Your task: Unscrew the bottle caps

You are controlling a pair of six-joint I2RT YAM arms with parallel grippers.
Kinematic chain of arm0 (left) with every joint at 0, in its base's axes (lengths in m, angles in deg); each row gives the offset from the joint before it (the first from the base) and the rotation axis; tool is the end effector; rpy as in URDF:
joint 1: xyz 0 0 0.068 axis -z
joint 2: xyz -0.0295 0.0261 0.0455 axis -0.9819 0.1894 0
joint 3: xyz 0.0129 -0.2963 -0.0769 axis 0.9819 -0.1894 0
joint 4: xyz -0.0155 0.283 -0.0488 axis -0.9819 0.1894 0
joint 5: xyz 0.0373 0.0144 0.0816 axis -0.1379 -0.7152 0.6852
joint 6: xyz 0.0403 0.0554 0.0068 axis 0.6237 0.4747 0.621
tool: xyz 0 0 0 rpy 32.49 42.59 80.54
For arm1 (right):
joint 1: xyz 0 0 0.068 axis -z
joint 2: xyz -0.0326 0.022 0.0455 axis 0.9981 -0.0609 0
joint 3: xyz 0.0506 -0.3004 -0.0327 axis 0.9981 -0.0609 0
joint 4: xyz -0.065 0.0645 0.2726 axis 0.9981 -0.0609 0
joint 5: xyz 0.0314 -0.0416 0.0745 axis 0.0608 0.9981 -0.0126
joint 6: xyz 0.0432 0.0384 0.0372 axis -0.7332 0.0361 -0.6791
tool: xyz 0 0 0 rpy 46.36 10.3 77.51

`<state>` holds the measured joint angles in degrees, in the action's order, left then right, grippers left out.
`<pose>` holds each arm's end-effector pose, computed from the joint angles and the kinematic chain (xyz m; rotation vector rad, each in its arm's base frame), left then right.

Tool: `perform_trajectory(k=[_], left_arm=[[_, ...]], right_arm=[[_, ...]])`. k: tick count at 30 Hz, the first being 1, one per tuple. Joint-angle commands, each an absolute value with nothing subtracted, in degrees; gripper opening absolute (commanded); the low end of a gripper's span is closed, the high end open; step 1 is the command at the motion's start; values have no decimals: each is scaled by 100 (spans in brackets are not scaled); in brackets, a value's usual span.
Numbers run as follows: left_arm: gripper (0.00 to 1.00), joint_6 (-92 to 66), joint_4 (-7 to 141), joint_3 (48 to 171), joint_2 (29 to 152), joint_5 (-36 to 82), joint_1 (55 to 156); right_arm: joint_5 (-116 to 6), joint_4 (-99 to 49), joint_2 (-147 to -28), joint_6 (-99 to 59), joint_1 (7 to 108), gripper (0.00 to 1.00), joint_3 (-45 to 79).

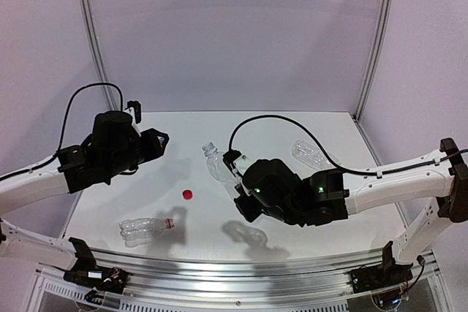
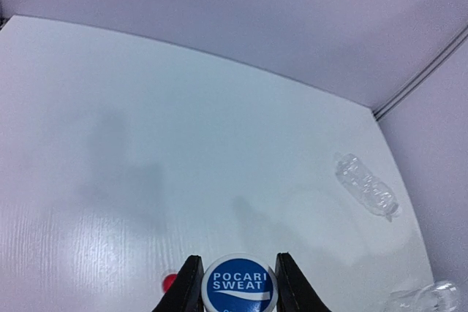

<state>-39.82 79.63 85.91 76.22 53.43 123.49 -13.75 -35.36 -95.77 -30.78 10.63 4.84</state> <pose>0.2084 -0.1750 0.3240 -0.1512 1.9837 -0.5757 0.1236 0.3659 0.2748 -0.7430 1.9793 0.3287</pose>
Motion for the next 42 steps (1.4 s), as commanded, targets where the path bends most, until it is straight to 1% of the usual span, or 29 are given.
perform_trajectory(k=[1, 3, 5, 8, 12, 20, 26, 32, 38, 42], left_arm=[[3, -3778, 8374, 8589, 8144, 4560, 11799], [3, -3733, 8337, 8625, 8612, 4337, 11563], [0, -3705, 8284, 8703, 9019, 4062, 11362], [0, -3711, 8026, 8758, 9614, 3728, 11165], [0, -3704, 7900, 8893, 10274, 3645, 11067], [0, -3710, 7882, 8934, 10710, 4047, 11029], [2, -3694, 7834, 9027, 11063, 4122, 11028], [11, -3676, 7653, 8948, 11148, 4256, 11030], [15, -3608, 7535, 9008, 11375, 4174, 11037], [20, -3567, 7518, 9039, 11466, 4177, 11035]], right_arm=[[-1441, -3760, -9532, -3204, 1189, 0, 545], [-1453, -3784, -9500, -3196, 1189, 0, 537], [-1434, -3818, -9473, -3184, 1194, 0, 538], [-1429, -3848, -9447, -3179, 1195, 0, 539], [-1479, -3881, -9414, -3165, 1193, 0, 537], [-1529, -3903, -9365, -3136, 1199, 0, 524], [-1532, -3930, -9426, -3104, 1200, 0, 560], [-1714, -3950, -9400, -3095, 1201, 0, 558], [-1858, -3948, -9465, -3095, 1251, 0, 583], [-1888, -3969, -9482, -3093, 1263, 0, 597]])
